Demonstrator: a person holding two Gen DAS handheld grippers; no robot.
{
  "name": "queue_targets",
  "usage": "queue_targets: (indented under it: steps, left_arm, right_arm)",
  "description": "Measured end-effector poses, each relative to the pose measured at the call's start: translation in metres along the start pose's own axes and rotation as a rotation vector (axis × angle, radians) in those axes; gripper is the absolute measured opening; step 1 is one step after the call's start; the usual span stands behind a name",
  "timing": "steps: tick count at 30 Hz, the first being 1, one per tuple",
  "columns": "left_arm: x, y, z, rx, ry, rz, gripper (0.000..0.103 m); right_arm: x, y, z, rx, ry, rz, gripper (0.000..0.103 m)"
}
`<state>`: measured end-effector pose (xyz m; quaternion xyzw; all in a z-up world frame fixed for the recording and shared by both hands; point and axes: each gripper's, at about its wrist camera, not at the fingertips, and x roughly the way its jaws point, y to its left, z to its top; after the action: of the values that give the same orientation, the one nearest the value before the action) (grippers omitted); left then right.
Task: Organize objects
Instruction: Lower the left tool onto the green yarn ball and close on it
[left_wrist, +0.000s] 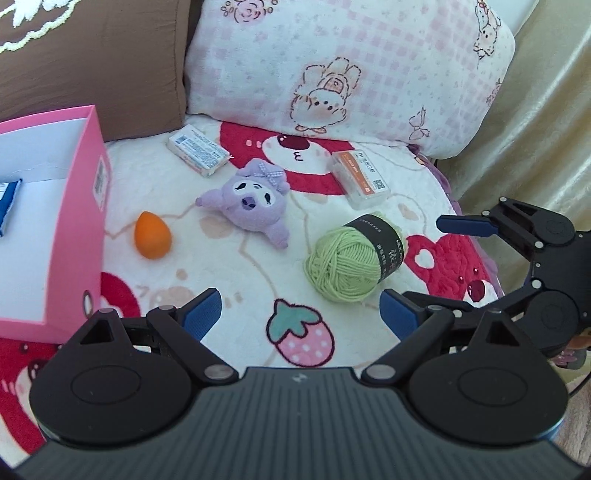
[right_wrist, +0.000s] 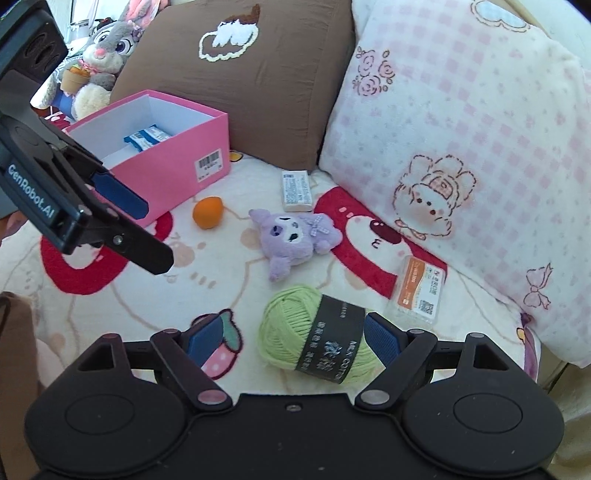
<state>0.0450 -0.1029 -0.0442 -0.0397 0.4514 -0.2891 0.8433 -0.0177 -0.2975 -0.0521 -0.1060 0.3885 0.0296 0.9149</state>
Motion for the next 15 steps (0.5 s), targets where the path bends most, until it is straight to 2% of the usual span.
queue_targets:
  steps: [6, 10, 15]
  left_arm:
    - [0.02, -0.004, 0.0, 0.005, -0.051, -0.039, 0.093]
    - [0.038, -0.007, 0.005, -0.009, -0.027, -0.053, 0.093]
    - [0.057, -0.009, 0.011, -0.01, -0.037, -0.087, 0.091]
  right_arm:
    - [0.022, -0.016, -0.01, 0.074, -0.015, 0.0, 0.086]
    - [0.038, -0.019, -0.019, 0.072, -0.013, -0.042, 0.087]
    - [0.049, -0.022, -0.03, 0.065, -0.021, -0.031, 0.087]
